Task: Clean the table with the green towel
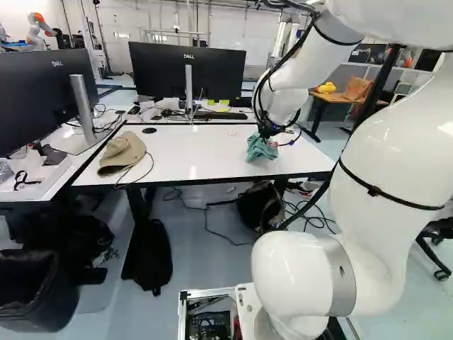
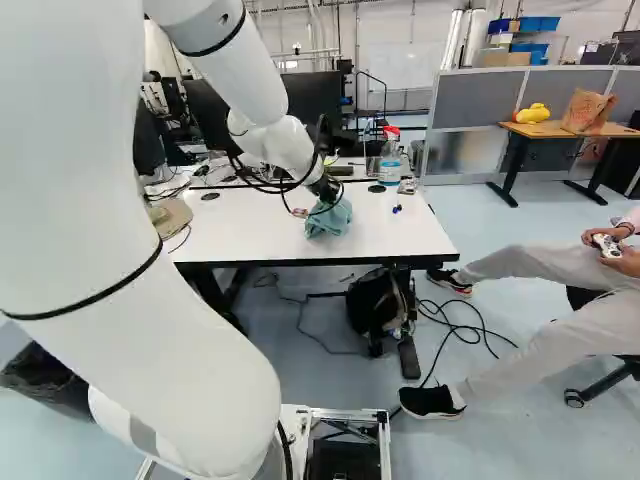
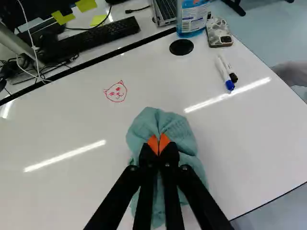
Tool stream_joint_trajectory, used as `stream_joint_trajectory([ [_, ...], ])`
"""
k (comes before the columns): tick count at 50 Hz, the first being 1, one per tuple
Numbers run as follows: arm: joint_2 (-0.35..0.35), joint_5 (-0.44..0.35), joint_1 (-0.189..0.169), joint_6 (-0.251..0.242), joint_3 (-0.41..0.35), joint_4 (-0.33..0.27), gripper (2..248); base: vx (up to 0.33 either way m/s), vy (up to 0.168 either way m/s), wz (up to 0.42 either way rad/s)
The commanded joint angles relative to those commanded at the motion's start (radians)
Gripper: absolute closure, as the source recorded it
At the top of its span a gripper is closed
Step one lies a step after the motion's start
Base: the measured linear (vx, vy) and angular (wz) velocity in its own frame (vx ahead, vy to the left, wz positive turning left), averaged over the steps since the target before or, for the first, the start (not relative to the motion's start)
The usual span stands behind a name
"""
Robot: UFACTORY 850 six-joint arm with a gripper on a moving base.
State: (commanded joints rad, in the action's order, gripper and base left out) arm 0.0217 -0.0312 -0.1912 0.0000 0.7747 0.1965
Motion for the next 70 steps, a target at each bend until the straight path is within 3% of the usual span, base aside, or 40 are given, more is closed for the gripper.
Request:
stream_joint_trajectory([
  [28, 0.107, 0.000, -0.071, 0.000, 0.114, 0.000, 227, 0.000, 0.000, 0.000],
  [42, 0.169, 0.000, -0.084, 0.000, 0.182, 0.000, 227, 0.000, 0.000, 0.000],
  [70, 0.230, 0.000, -0.084, 0.000, 0.191, 0.000, 227, 0.000, 0.000, 0.000],
])
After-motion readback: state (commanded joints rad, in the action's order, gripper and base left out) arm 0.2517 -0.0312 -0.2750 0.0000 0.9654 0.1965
